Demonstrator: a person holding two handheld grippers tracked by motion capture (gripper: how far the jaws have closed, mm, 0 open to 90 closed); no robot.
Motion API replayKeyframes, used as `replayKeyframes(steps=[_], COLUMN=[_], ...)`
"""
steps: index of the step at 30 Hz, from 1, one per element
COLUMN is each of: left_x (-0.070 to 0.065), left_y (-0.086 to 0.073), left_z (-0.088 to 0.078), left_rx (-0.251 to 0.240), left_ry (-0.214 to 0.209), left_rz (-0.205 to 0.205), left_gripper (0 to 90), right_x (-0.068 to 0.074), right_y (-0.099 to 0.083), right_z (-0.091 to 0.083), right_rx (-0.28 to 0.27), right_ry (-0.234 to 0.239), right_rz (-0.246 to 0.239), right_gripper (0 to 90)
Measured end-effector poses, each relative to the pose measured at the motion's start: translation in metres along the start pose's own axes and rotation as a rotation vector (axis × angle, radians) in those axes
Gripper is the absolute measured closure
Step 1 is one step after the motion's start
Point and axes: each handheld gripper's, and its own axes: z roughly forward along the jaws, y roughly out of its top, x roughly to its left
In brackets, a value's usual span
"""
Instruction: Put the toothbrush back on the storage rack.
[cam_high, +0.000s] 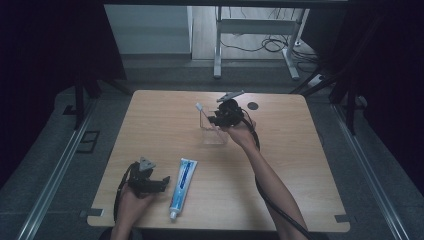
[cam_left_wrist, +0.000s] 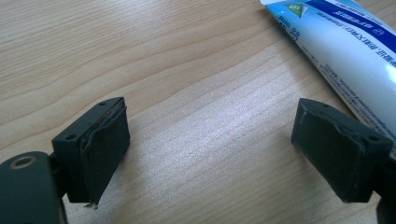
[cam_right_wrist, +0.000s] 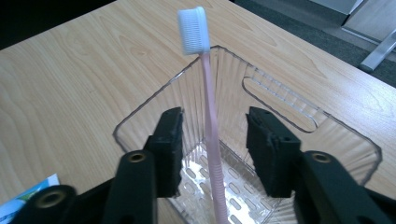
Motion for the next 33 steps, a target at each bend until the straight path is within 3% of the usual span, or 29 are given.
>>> replayKeyframes(steps=[12, 33], left_x=[0.000, -0.001], left_y=[0.000, 0.000], left_z=[0.000, 0.000], left_rx=[-0.001, -0.001], left_ry=[-0.002, 0.001], left_rz=[0.000, -0.002], left_gripper=[11.4, 11.6], right_x=[0.005, 0.011], right_y=[-0.008, -0.026], right_z=[-0.021, -0.036], right_rx=[-0.013, 0.004], right_ry=[0.036, 0.055], right_rz=[-0.026, -0.045], right_gripper=[41.1, 36.9])
